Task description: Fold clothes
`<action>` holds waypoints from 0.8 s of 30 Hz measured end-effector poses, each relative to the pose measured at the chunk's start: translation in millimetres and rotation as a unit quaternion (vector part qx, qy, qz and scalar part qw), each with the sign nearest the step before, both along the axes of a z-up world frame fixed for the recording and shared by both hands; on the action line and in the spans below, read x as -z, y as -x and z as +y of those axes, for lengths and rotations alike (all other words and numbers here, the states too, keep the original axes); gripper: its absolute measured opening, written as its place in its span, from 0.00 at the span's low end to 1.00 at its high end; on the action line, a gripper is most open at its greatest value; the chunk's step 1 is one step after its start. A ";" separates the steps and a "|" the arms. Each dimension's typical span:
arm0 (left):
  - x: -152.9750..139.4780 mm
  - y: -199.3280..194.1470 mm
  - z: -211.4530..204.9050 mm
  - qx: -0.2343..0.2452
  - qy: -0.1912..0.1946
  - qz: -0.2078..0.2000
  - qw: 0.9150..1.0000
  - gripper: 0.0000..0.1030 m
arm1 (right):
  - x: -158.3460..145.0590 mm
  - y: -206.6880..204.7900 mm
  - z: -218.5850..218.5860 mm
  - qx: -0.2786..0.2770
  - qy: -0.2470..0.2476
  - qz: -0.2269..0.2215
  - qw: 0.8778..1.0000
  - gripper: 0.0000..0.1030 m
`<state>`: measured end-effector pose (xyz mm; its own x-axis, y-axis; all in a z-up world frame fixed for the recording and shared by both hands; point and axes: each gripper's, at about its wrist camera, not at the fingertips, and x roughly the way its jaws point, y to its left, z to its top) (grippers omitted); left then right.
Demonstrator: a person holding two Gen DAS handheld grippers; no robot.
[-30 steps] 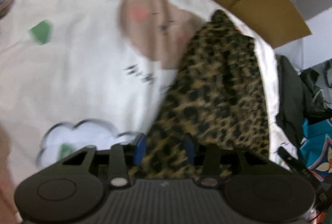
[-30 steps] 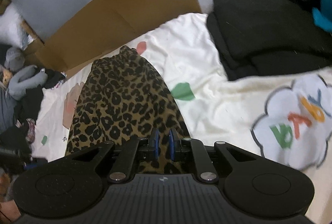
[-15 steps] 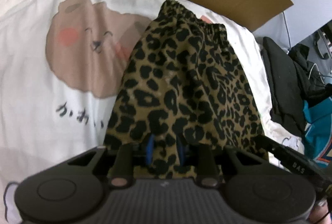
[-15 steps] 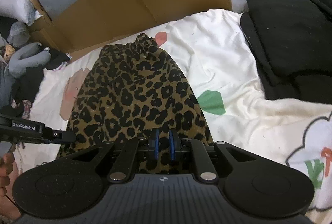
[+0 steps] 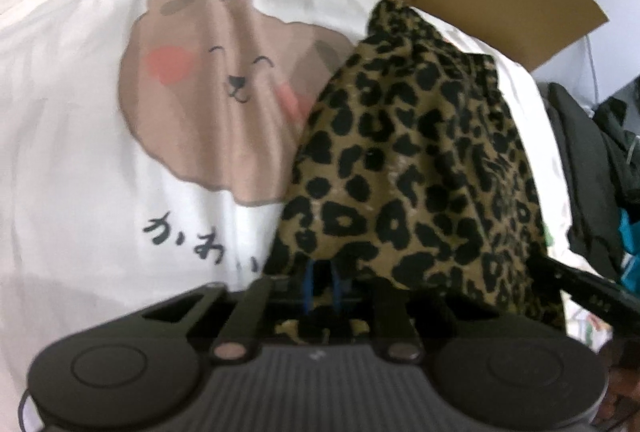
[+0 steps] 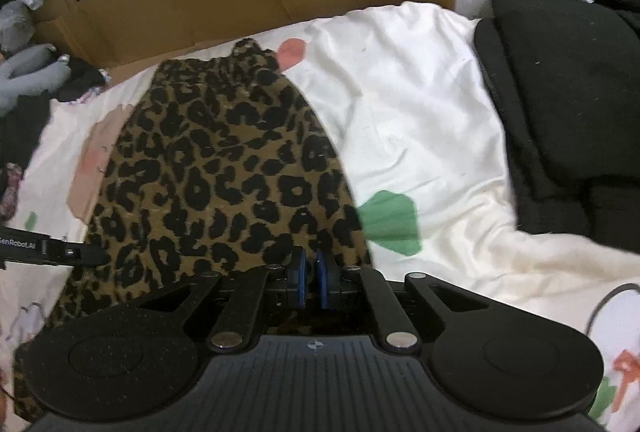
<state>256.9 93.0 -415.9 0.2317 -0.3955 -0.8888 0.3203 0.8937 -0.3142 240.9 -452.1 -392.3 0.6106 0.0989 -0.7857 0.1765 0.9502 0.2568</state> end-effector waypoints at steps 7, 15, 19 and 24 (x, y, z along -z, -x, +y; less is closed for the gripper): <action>-7.8 2.5 2.6 -0.005 -0.019 -0.027 0.999 0.03 | -2.4 1.2 -10.0 0.035 0.019 0.009 0.999 0.08; -44.8 5.5 -22.3 0.019 -0.009 -0.075 0.997 0.06 | -21.3 4.2 -12.9 0.039 0.026 -0.024 0.999 0.10; -49.6 10.5 -46.6 0.062 0.031 -0.075 0.995 0.10 | -26.4 -2.9 -5.3 0.019 0.016 -0.040 0.999 0.11; -37.8 14.9 -79.4 0.124 0.044 -0.075 0.988 0.11 | -20.6 -20.4 7.4 -0.005 0.004 -0.042 0.999 0.11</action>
